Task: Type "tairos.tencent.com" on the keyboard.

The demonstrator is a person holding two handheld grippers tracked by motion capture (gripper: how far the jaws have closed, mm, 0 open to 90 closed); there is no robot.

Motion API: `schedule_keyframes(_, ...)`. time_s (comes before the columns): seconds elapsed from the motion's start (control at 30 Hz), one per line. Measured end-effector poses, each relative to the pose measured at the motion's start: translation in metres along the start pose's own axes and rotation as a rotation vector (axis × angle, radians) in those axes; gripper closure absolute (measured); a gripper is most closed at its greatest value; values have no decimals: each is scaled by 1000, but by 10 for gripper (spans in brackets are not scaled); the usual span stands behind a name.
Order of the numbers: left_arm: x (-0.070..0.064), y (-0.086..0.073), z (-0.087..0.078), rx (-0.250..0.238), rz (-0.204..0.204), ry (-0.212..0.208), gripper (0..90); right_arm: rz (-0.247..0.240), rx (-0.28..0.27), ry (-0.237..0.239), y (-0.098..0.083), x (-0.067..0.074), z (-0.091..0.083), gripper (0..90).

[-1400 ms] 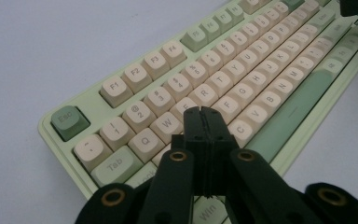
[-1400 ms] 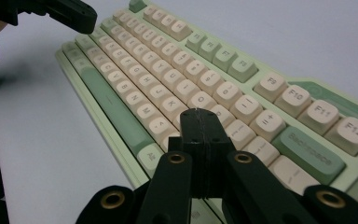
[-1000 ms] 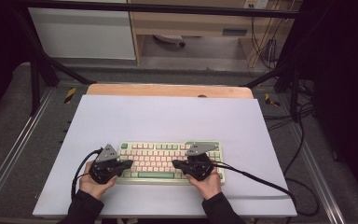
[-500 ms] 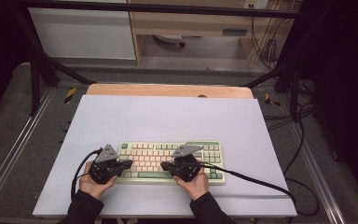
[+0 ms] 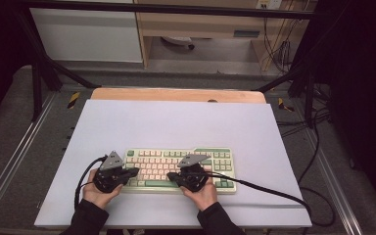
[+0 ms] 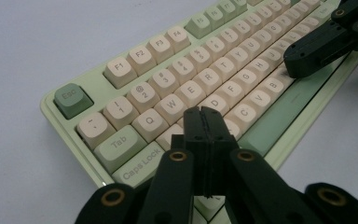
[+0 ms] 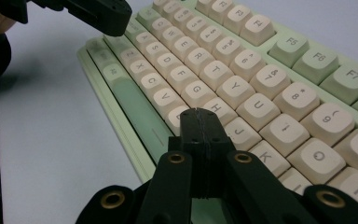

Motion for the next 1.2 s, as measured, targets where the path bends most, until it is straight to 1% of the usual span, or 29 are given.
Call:
schedule_keyframes(0.13, 0, 0, -1, -3, 0, 2, 899, 0, -3, 0, 0, 0, -1, 900)
schedule_keyframes(0.17, 0, 0, -1, -3, 0, 1, 899, -7, -11, -3, 0, 0, -2, 900)
schedule_keyframes(0.27, 0, 0, -1, -2, -1, 1, 899, -6, -27, -5, 2, 1, -8, 900)
schedule_keyframes(0.53, 0, 0, -2, -7, 0, 1, 899, -12, -42, -25, 6, -2, -20, 900)
schedule_keyframes(0.57, 0, 0, -2, -8, 0, 1, 898, -18, -43, -29, 7, -3, -21, 900)
schedule_keyframes(0.8, 0, 0, -3, -11, 1, 1, 899, -20, -41, -43, 8, -6, -28, 900)
schedule_keyframes(1.03, -1, 2, -5, -19, 2, 2, 899, -16, -45, -53, 5, -10, -36, 900)
schedule_keyframes(1.2, -5, 10, -6, -29, 10, 0, 899, 0, -46, -64, -2, -17, -42, 900)
Point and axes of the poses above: each handheld gripper's, and its own axes: z roughly forward along the jaws, y roughly out of its top, x roughly to its left, the point moved 2 cm from there along z, roughly forward along the jaws, and after that the axes turned 14 degrees about x, right-handed, at the moved point
